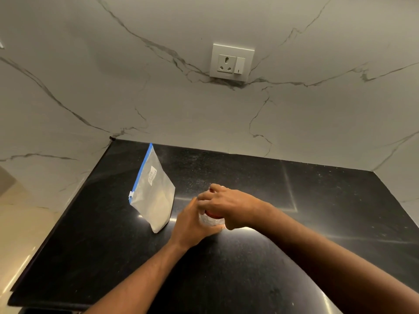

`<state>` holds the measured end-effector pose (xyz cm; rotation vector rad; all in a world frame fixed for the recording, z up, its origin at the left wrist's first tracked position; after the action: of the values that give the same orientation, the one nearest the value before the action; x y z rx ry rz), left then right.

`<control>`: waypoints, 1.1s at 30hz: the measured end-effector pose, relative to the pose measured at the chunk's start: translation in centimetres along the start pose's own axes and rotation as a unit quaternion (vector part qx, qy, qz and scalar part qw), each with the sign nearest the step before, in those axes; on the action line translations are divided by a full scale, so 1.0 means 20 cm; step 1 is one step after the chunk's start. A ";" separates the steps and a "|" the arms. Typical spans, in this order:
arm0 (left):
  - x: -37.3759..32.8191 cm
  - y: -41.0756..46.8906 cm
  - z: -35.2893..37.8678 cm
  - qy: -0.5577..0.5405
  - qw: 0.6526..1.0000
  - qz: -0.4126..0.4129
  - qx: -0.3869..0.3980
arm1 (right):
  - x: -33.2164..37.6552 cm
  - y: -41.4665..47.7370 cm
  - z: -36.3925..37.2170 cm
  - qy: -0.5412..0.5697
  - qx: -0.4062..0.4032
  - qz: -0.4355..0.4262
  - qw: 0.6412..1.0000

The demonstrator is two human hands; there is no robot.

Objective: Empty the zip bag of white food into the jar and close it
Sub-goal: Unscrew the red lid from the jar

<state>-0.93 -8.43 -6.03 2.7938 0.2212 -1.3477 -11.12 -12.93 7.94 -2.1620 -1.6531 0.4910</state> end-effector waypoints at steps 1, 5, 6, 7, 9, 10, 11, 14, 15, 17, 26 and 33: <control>-0.01 0.00 0.00 0.006 1.000 0.006 0.000 | 0.01 -0.01 0.01 -0.025 -0.005 -0.011 1.000; -0.03 -0.02 -0.02 -0.003 1.000 0.027 0.008 | 0.02 -0.03 0.05 -0.147 -0.004 -0.063 0.987; -0.05 -0.02 -0.01 -0.001 0.999 0.030 0.012 | 0.02 -0.03 0.06 -0.175 0.001 -0.074 0.982; -0.05 -0.02 -0.01 0.003 0.999 0.033 0.016 | 0.01 -0.03 0.07 -0.202 0.006 -0.082 0.976; -0.05 -0.01 0.00 0.008 0.999 0.036 0.016 | -0.01 -0.05 0.07 -0.229 0.008 -0.094 0.969; -0.04 -0.01 0.00 0.004 0.999 0.036 0.014 | -0.02 -0.06 0.06 -0.207 0.002 -0.094 0.974; -0.04 -0.01 0.00 0.000 0.999 0.035 0.011 | -0.03 -0.06 0.05 -0.152 -0.005 -0.085 0.985; -0.02 -0.01 0.00 -0.018 0.999 0.027 -0.001 | -0.10 -0.04 -0.01 0.002 -0.035 -0.002 0.999; -0.01 -0.01 0.00 -0.026 1.000 0.017 -0.003 | -0.12 -0.02 -0.01 0.006 -0.042 0.045 0.998; -0.01 -0.01 0.01 -0.026 1.000 0.010 0.003 | -0.16 0.01 0.00 -0.005 -0.026 0.136 0.990; -0.02 -0.01 -0.01 -0.040 0.999 0.006 -0.014 | -0.14 0.00 -0.04 -0.042 -0.062 -0.044 0.996; -0.03 -0.03 -0.01 -0.033 0.999 -0.002 -0.039 | -0.43 -0.20 0.29 0.378 -0.304 0.170 0.858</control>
<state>-1.23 -7.87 -5.40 2.6808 0.2705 -1.3978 -19.38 -19.83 5.35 -2.5762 -1.0409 -0.8395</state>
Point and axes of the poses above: each hand's wrist, its own y-axis towards the middle knuckle, its own z-axis out of the palm, x = y × z, the point moved 4 cm from there along y, towards the middle knuckle, and after that the axes turned 10 degrees about x, right-handed, at the moved point
